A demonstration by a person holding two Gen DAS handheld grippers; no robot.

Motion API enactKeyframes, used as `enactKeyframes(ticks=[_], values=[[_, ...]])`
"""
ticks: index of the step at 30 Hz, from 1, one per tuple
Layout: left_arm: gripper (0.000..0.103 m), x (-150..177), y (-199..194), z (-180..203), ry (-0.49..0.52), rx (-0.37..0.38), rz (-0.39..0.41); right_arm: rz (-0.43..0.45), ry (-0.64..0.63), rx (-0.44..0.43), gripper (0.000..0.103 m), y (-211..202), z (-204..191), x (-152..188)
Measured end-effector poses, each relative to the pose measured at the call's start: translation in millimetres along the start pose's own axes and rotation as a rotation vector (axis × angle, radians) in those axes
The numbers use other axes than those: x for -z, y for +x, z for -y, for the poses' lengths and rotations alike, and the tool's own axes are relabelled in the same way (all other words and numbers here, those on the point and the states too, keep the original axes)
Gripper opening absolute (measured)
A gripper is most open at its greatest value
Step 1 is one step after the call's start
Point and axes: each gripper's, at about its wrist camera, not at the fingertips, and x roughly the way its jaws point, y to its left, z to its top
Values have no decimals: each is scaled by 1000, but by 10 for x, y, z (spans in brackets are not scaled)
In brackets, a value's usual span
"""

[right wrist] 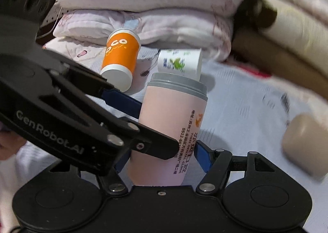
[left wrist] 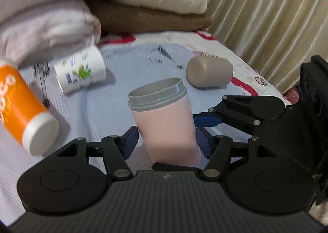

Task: Flip cup upright
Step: 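Rotate the left gripper to tip the pink cup upright, grey lid up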

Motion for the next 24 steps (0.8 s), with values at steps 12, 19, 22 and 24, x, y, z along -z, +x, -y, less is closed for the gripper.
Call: enactKeyframes(ticks=[12, 19, 22, 24], values=[[59, 122, -34, 52, 96, -83, 152, 181, -146, 151, 72, 155, -130, 121], [58, 117, -65, 34, 82, -16, 156, 187, -141, 171, 72, 191, -92, 145], [58, 132, -45, 100, 109, -47, 155, 194, -146, 182, 72, 197, -104, 166], [58, 135, -47, 89, 85, -45, 165, 197, -140, 184, 72, 200, -102, 167]])
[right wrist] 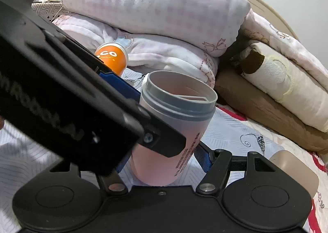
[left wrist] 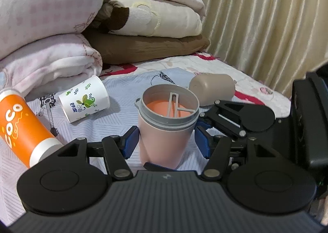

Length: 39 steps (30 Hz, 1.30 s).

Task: Flip cup upright
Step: 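Rotate the left gripper to tip the pink cup upright, grey lid up, then open the left gripper and pull it back from the upright pink cup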

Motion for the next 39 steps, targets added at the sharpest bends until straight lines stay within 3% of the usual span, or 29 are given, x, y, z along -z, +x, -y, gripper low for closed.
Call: enactKeyframes(ticks=[8, 12, 23, 28, 32, 39], values=[[60, 10, 8, 26, 5, 15, -12, -40, 23, -6, 73, 0, 36, -31], [62, 23, 39, 15, 0, 35, -38, -67, 20, -31, 85, 2, 19, -47], [69, 20, 22, -100, -77, 69, -58, -108, 54, 28, 95, -71, -139, -148], [70, 34, 1, -68, -45, 36, -81, -197, 83, 77, 96, -50, -197, -171], [78, 28, -72, -89, -67, 9, -85, -290, 185, 72, 96, -22, -115, -193], [79, 3, -398, -88, -104, -29, -103, -337, 280, 110, 96, -231, -62, -256]])
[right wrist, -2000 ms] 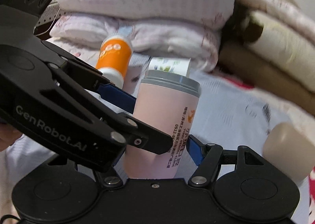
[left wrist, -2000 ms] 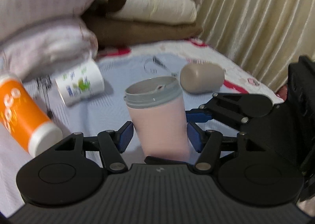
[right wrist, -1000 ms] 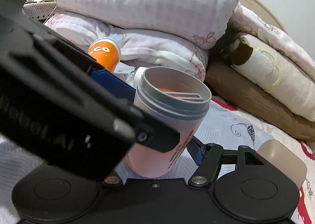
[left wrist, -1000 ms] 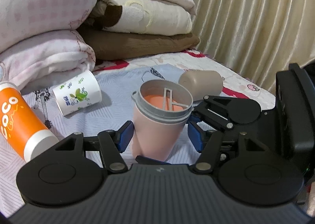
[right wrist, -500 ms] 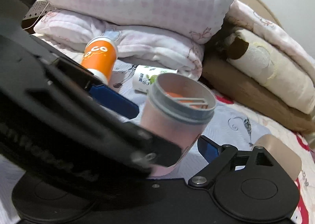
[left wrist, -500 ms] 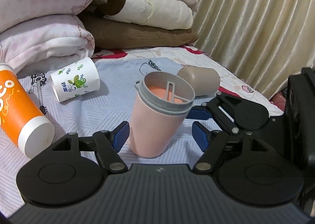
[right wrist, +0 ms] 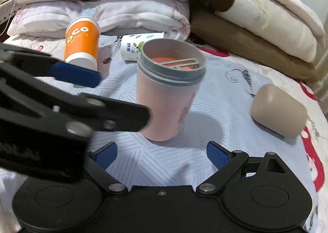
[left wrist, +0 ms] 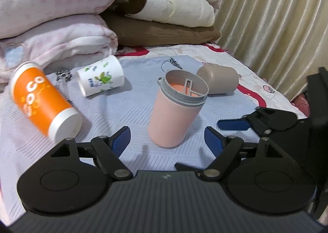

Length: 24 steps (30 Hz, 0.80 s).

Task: Flip cup upright
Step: 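Open the left gripper and pull it back from the upright pink cup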

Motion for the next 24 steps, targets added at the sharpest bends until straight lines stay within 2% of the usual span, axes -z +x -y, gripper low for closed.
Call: enactKeyframes(ticks=[3, 5, 7, 9, 13, 17, 22, 24], values=[[79, -28, -268, 34, 16, 9, 39, 23, 18, 29, 96, -271, -61, 13], [84, -75, -461, 82, 33, 1, 70, 44, 37, 44, 96, -461, -97, 31], [85, -124, -641, 138, 49, -7, 91, 70, 64, 53, 96, -692, -98, 81], [85, -144, -782, 190, 57, -21, 96, 90, 70, 107, 96, -867, -98, 115], [85, -76, -1029, 278, 61, -60, 77, 191, 74, 217, 96, -1263, -103, 212], [86, 11, -1274, 355, 61, -98, 64, 251, 159, 247, 99, -1597, -43, 306], [89, 101, -1473, 384, 65, -106, 96, 275, 273, 376, 103, -1842, -91, 492], [91, 147, -1519, 387, 69, -107, 108, 269, 322, 396, 103, -1875, -125, 572]])
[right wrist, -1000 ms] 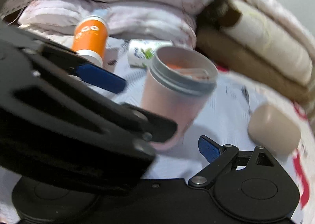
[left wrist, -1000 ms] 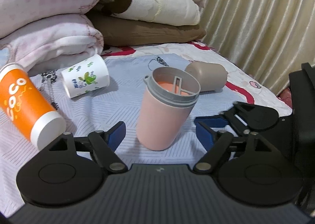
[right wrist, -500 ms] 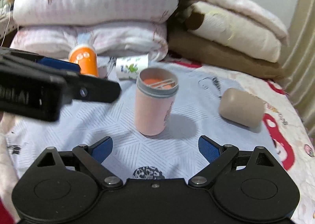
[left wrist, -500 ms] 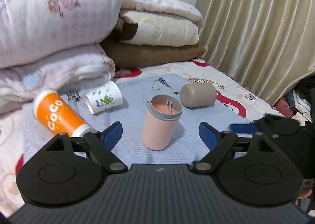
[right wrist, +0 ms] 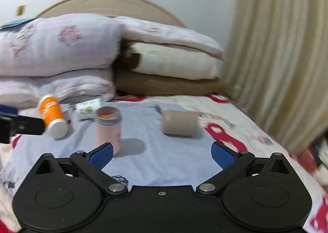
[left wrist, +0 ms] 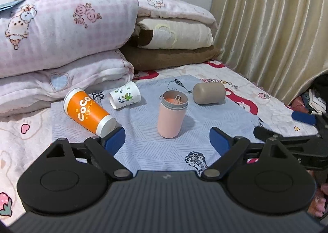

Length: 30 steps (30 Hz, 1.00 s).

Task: Flip cup upright

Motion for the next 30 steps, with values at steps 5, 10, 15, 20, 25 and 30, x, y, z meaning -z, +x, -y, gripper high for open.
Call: enactKeyframes(ticks=[5, 10, 15, 20, 25, 30], values=[[94, 130, -3, -29, 4, -7, 10, -24, 73, 19, 103, -4, -52, 154], [95, 245, -42, -54, 2, -25, 46, 36, 108, 23, 103, -89, -125, 269], [95, 301, -49, -29, 12, -27, 69, 48, 135, 26, 103, -89, -117, 351], [97, 355, -2, 32, 31, -32, 84, 40, 140, 31, 103, -67, -122, 375], [98, 398, 49, 74, 48, -34, 73, 40, 150, 39, 103, -62, -111, 389], [102, 404, 82, 83, 47, -42, 59, 41, 168, 43, 103, -69, -95, 405]])
